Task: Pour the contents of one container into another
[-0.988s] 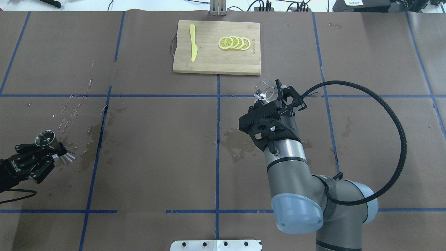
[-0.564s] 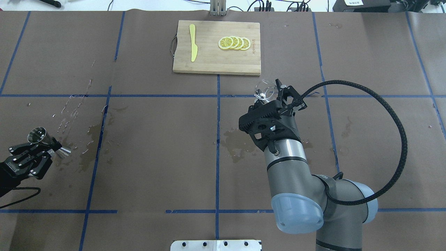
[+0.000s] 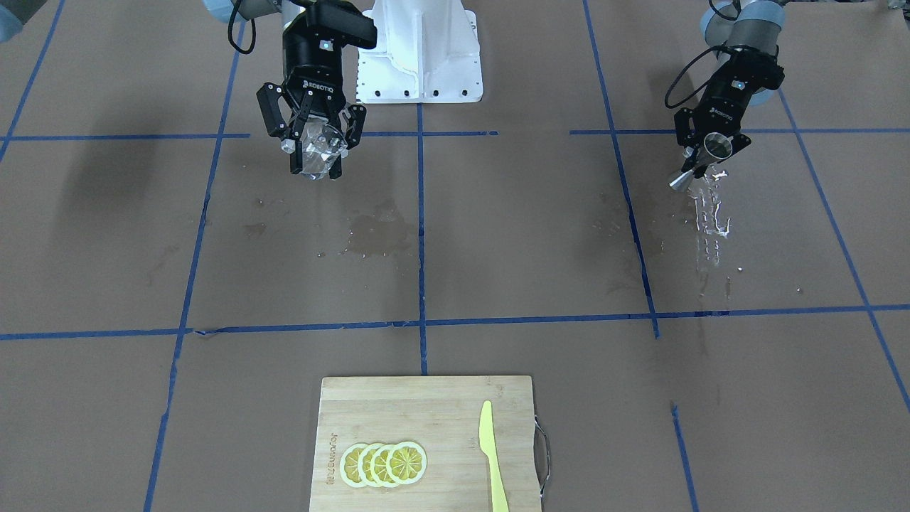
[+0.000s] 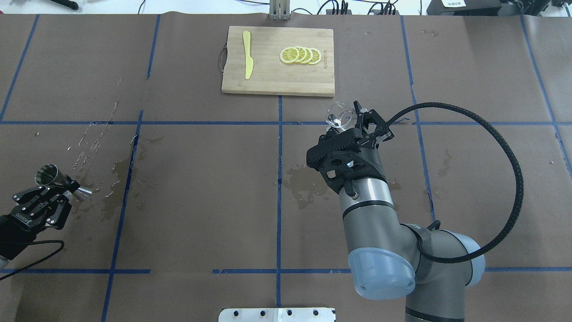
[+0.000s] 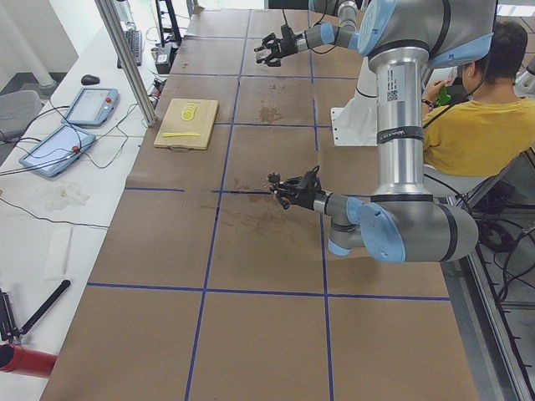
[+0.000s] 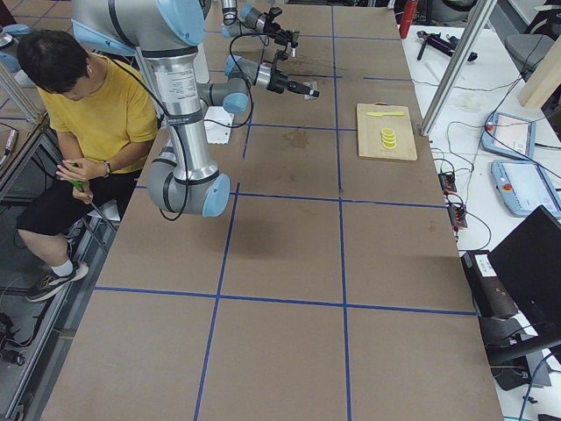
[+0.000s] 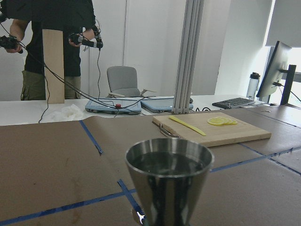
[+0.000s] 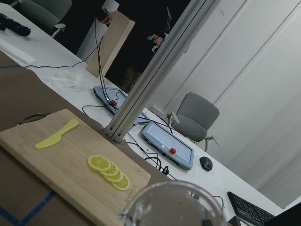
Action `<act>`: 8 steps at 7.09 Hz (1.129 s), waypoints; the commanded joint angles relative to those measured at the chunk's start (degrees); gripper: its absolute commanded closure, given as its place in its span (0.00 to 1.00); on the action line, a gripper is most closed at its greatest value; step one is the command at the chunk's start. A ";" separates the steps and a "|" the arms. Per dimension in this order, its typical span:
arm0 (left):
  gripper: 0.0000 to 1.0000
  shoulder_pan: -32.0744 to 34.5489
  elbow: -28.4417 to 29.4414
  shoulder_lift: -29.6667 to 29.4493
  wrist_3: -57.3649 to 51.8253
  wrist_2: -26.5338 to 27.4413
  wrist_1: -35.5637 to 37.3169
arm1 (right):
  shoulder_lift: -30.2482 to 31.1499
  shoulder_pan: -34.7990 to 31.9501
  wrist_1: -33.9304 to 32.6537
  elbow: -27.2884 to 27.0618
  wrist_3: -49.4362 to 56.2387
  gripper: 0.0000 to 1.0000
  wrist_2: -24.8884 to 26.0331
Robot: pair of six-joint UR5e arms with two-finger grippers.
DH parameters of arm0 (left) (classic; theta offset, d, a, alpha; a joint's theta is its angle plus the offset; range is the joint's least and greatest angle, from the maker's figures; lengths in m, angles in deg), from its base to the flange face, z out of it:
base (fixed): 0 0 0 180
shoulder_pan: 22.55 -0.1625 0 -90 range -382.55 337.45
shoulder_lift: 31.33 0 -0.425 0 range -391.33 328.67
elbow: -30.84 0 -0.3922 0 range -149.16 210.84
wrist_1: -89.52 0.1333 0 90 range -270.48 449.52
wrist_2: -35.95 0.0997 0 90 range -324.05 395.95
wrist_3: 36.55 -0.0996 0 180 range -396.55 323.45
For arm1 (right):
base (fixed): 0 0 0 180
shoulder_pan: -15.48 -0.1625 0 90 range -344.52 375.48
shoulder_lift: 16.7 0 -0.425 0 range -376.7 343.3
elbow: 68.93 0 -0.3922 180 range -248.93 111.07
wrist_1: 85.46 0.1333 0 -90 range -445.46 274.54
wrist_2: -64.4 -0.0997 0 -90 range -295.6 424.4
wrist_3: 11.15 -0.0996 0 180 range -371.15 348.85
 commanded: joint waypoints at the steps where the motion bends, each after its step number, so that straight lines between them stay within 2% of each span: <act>1: 1.00 -0.48 1.45 -0.66 -0.14 0.10 0.07 | 0.00 0.00 0.00 -0.03 0.00 1.00 0.00; 4: 1.00 -1.62 3.47 -3.99 -0.66 -0.16 0.16 | 0.00 0.00 0.00 0.06 0.00 1.00 0.00; 6: 1.00 -1.71 3.48 -4.70 -3.56 -3.05 -0.01 | 0.09 0.00 0.00 0.06 0.00 1.00 0.00; 7: 1.00 -1.54 3.48 -4.62 -3.48 -6.37 -0.01 | 0.09 0.00 0.00 0.06 0.00 1.00 0.00; 8: 1.00 -1.45 3.57 -4.62 -3.22 -6.66 0.07 | 0.09 0.00 0.00 0.06 0.00 1.00 0.00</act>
